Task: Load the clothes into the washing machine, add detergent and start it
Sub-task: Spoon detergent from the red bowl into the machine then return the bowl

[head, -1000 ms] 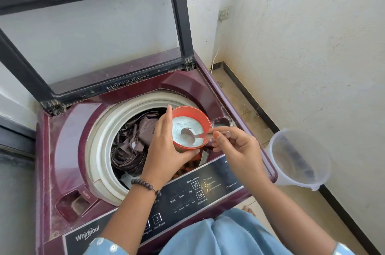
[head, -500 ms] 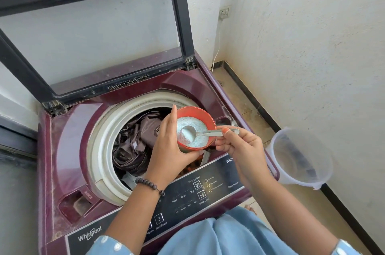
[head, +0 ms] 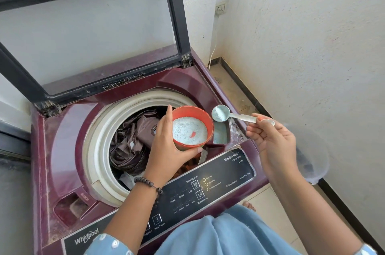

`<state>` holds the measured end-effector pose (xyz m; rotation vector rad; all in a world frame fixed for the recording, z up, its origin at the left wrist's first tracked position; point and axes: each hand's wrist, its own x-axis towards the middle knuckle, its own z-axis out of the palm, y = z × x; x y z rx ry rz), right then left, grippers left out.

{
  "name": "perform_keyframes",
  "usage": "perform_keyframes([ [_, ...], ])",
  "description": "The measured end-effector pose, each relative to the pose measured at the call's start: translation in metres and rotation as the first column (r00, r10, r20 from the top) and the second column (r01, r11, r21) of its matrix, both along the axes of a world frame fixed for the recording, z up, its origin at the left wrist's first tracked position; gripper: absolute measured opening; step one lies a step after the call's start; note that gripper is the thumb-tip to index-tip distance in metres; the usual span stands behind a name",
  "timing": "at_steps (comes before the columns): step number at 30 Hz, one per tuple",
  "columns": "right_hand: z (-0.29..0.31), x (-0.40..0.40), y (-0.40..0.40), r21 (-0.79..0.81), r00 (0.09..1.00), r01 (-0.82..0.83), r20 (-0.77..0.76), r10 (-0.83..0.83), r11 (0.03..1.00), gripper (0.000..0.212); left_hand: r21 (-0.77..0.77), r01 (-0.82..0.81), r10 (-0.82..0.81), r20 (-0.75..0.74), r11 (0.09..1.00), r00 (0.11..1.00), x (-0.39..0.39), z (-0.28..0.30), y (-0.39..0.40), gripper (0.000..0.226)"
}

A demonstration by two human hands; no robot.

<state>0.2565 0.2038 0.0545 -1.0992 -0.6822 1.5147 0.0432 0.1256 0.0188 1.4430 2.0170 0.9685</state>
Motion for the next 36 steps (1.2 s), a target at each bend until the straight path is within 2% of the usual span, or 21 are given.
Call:
perform_keyframes([
  [3, -0.007, 0.006, 0.004, 0.06, 0.989, 0.034, 0.145, -0.043, 0.998, 0.017, -0.005, -0.027, 0.027, -0.002, 1.0, 1.0, -0.006, -0.001, -0.001, 0.13],
  [6, -0.018, 0.008, 0.001, 0.19, 0.914, -0.027, 0.402, -0.053, 0.981, 0.02, -0.009, -0.041, 0.041, -0.006, 0.999, 0.999, -0.012, -0.003, -0.001, 0.13],
  [8, -0.025, 0.008, -0.003, 0.333, 0.772, -0.135, 0.625, -0.111, 0.933, 0.024, -0.012, -0.048, 0.048, -0.008, 0.999, 0.999, -0.014, -0.004, -0.001, 0.129],
  [10, -0.029, 0.005, -0.006, 0.462, 0.612, -0.294, 0.763, -0.207, 0.837, 0.018, -0.015, -0.049, 0.049, -0.012, 0.999, 0.999, -0.015, -0.004, -0.002, 0.129],
  [13, -0.033, 0.002, -0.008, 0.526, 0.45, -0.502, 0.837, -0.312, 0.687, 0.015, -0.023, -0.044, 0.044, -0.014, 0.999, 0.999, -0.014, -0.004, -0.003, 0.13],
  [19, -0.038, 0.004, -0.01, 0.504, 0.314, -0.698, 0.854, -0.415, 0.509, 0.024, -0.027, -0.055, 0.055, -0.01, 0.998, 0.998, -0.015, -0.004, -0.004, 0.13],
  [26, -0.041, 0.007, -0.01, 0.421, 0.25, -0.78, 0.888, -0.385, 0.464, 0.019, -0.025, -0.038, 0.038, -0.015, 0.999, 0.999, -0.014, -0.005, -0.006, 0.132],
  [32, -0.034, 0.008, -0.011, 0.463, 0.321, -0.734, 0.881, -0.348, 0.497, 0.028, -0.019, -0.039, 0.039, -0.021, 0.999, 0.999, -0.015, -0.006, -0.008, 0.132],
  [36, -0.032, 0.007, -0.011, 0.522, 0.398, -0.655, 0.853, -0.337, 0.546, 0.022, -0.015, -0.037, 0.037, -0.015, 0.999, 0.999, -0.015, -0.006, -0.008, 0.131],
])
